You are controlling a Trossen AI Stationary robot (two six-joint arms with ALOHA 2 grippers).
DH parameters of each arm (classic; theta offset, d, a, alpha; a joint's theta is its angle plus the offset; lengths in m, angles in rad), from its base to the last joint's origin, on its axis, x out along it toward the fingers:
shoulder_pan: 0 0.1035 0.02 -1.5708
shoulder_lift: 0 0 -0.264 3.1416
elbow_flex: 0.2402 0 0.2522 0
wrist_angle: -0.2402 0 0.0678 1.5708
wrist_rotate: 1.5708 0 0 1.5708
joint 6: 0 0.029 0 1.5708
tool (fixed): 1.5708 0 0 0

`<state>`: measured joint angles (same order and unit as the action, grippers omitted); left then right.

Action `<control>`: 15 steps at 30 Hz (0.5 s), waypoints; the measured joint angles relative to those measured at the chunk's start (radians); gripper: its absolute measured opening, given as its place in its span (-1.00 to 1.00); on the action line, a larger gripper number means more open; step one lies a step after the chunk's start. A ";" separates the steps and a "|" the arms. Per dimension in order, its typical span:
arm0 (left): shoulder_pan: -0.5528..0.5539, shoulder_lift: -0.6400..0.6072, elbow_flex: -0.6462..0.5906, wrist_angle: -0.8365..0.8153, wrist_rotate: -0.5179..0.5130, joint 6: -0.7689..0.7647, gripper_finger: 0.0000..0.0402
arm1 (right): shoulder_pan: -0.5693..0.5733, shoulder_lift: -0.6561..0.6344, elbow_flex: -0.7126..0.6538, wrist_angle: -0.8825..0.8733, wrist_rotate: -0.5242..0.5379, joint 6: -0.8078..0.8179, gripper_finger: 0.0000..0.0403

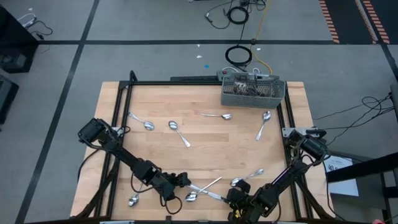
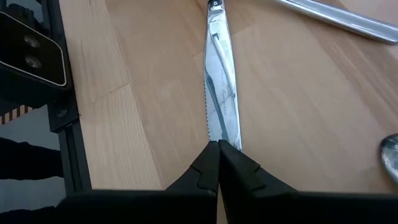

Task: Sort silverware
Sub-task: Put the silver table knife into the gray utensil holder

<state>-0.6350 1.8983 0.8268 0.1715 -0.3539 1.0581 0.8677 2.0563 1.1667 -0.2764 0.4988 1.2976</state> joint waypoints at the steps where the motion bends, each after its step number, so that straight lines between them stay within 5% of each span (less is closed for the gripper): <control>1: 0.000 0.000 0.000 0.006 0.001 0.004 0.21 | -0.002 0.000 0.000 0.002 -0.001 -0.001 -1.00; 15: 0.027 0.010 0.020 0.081 0.012 0.057 0.21 | -0.019 0.001 -0.002 0.033 -0.007 -0.027 -1.00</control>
<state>-0.6081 1.9080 0.8469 0.2522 -0.3418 1.1152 0.8490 2.0571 1.1648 -0.2436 0.4915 1.2709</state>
